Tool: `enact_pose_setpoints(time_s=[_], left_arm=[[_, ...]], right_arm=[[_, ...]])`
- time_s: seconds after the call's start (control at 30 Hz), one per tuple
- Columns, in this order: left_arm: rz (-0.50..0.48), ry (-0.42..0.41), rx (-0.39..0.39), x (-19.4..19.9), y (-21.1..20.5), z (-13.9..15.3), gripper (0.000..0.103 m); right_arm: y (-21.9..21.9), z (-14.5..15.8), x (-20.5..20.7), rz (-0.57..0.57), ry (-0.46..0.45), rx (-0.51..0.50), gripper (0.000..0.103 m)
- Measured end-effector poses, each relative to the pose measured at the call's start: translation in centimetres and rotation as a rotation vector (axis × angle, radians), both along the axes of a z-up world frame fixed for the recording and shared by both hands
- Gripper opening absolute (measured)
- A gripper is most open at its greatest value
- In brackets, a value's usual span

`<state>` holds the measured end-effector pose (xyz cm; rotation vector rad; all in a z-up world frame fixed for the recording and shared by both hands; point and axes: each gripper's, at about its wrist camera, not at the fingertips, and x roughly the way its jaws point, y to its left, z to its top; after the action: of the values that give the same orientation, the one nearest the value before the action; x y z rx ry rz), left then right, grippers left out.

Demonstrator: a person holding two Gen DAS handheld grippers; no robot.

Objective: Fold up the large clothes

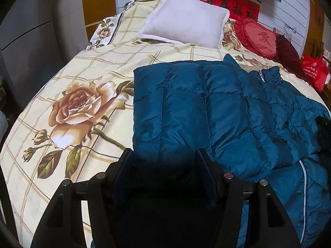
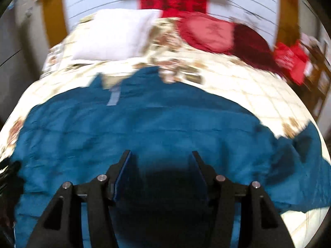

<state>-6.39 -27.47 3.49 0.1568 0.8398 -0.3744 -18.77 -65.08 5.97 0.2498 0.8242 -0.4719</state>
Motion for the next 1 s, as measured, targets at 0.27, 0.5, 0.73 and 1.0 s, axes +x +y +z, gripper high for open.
enact_pose_setpoints(time_s=[0.27, 0.5, 0.73, 1.0], left_arm=[[-0.002, -0.011, 0.009, -0.1, -0.1, -0.2, 0.045], [0.005, -0.014, -0.004, -0.3, 0.2, 0.2, 0.045], [0.010, -0.029, -0.015, -1.0, 0.4, 0.8, 0.045], [-0.016, -0.069, -0.015, -2.6, 0.4, 1.9, 0.045]], right_arm=[[-1.9, -2.8, -0.2, -0.047, 0.043, 0.048, 0.060], [1.6, -0.5, -2.7, 0.020, 0.005, -0.043, 0.061], [0.1, -3.1, -3.6, -0.027, 0.070, 0.028, 0.063], [1.2, -0.9, -6.0, -0.018, 0.021, 0.032, 0.063]])
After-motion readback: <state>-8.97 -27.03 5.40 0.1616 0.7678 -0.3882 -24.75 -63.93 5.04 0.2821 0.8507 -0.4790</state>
